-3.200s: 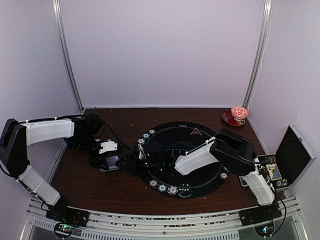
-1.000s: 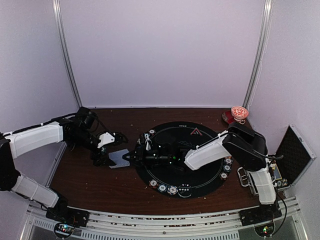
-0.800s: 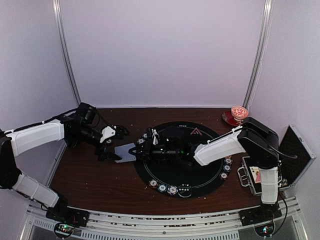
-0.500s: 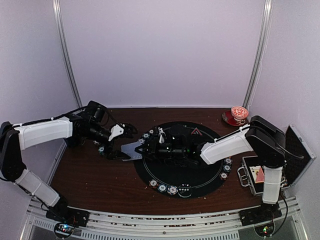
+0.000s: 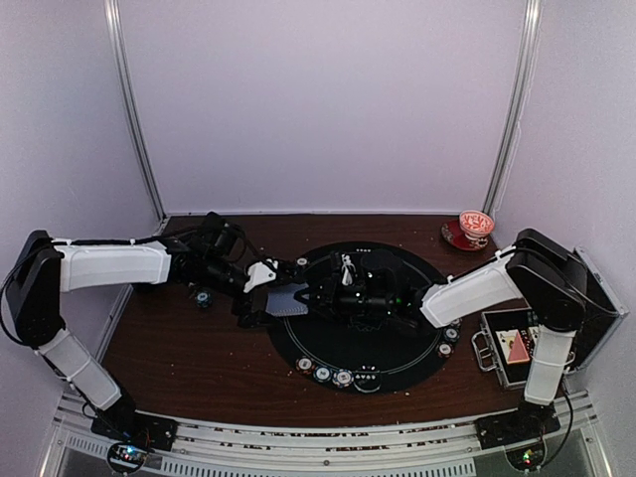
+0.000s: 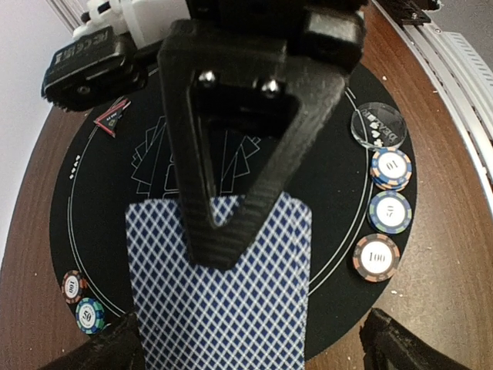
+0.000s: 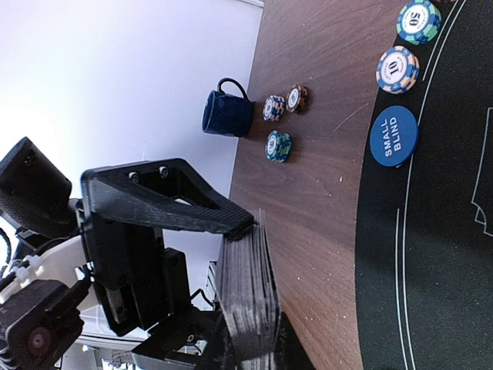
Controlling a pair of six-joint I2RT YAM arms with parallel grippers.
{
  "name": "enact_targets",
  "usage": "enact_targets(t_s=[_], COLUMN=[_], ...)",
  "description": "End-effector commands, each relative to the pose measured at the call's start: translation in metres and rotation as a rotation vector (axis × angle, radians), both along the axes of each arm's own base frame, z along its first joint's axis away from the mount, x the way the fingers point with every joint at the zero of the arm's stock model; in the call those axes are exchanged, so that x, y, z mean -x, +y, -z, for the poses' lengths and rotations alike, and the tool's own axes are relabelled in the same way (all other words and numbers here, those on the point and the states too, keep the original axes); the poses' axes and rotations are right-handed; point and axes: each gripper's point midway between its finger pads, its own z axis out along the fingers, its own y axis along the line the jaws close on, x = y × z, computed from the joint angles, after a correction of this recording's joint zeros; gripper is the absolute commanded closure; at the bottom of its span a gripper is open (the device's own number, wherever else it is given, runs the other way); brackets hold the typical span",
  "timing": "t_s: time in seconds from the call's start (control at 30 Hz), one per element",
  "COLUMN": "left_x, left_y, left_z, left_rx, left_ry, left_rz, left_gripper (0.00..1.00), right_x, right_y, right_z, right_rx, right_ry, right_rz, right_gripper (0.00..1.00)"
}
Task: Distribute texas hold em gaming equipment
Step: Pass from the right arm to the left
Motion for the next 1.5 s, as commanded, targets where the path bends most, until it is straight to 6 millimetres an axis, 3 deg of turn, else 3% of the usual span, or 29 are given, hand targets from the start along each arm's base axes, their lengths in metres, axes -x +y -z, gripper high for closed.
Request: enact_targets(t_s=[0.0, 0.2, 0.5, 0.93, 1.0, 1.13, 1.3, 1.47], left_x=[-0.013, -0.025, -0.025, -0.021, -0.019, -0.017, -0.020, -0.020], left_y=[-0.012, -0.024, -0.036, -0.037, -0.036, -0.035, -0.035, -0.035], left_z=[-0.003, -0.005, 0.001, 0.008, 0.010, 0.018, 0.023, 0.023], left_rx=[0.041, 0.058, 0.056, 0.044, 0.037, 0.015, 0.004, 0.004], left_ry=[-0.029, -0.025, -0.006, 0.002, 0.007, 0.017, 0.020, 0.020], left_rz=[-0.042, -0.063, -0.086, -0.079, -0.073, -0.068, -0.077, -0.079], left_gripper=[0.02, 0.02, 0.03, 0.15, 0.14, 0.02, 0.02, 0.09], right_x=[-0.009, -0.003, -0.002, -0.005, -0.005, -0.005, -0.005, -0.006], right_y=[-0.014, -0.017, -0.015, -0.006, -0.005, -0.005, -0.004, -0.003], right_z=[-0.031, -0.028, -0.017, -0.005, -0.006, -0.008, -0.011, -0.011], right_rx=[-0.066, -0.068, -0.080, -0.090, -0.094, -0.098, -0.104, -0.105], right_ry=[-0.060, -0.052, -0.027, 0.005, 0.004, 0.002, -0.002, -0.003], right_rz=[0.034, 0.014, 0.009, -0.010, -0.010, -0.011, -0.015, -0.013], right_gripper=[1.00, 1.00, 1.00, 1.00, 1.00, 1.00, 1.00, 1.00])
